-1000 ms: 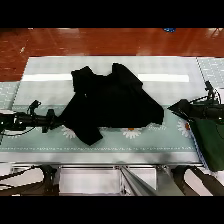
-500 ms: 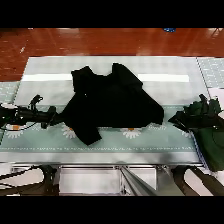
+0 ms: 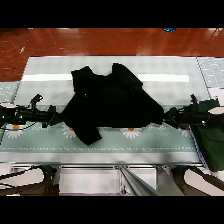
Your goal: Fold the shirts.
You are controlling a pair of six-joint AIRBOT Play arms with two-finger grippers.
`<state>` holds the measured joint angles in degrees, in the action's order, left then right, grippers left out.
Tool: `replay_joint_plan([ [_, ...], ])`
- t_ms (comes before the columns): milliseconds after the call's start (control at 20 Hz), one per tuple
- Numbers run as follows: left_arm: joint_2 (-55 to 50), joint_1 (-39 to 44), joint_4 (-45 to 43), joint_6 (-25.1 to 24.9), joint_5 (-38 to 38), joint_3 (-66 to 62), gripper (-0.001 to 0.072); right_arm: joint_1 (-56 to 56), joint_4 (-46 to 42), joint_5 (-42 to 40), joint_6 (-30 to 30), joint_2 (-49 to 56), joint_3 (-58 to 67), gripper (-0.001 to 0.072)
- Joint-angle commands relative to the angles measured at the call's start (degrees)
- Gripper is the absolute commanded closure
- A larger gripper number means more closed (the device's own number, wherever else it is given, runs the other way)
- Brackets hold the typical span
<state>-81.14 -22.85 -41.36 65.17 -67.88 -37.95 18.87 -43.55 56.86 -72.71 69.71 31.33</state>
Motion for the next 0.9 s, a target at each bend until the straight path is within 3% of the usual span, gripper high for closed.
replay_joint_plan([
  [0,0.0,0.0,0.0,0.0,0.1,-0.1,0.0686,-5.2,1.9,-2.0,1.8,6.0,2.7,0.0334],
  [100,0.0,0.0,0.0,0.0,0.4,0.0,0.0686,-8.3,2.0,-2.4,1.0,8.3,4.6,0.0438],
  [200,0.0,0.0,0.1,0.0,0.4,-0.1,0.0686,-10.3,1.9,-2.1,1.2,9.1,6.6,0.0657],
  [250,0.0,0.0,0.1,0.0,0.2,-0.5,0.0686,-10.5,1.9,-1.0,1.9,9.1,8.0,0.0688],
  [400,1.3,-0.3,4.3,-0.1,-3.3,-5.4,0.0686,-9.8,-1.3,6.2,0.6,6.7,17.5,0.0689],
  [650,9.9,-1.7,23.9,-0.2,-4.7,-27.1,0.0686,-8.2,-9.8,12.6,-7.7,-0.9,49.3,0.069],
  [850,15.8,-2.0,25.5,0.7,-1.5,-49.7,0.0687,-7.7,-13.1,21.1,-11.1,-1.5,75.2,0.069],
])
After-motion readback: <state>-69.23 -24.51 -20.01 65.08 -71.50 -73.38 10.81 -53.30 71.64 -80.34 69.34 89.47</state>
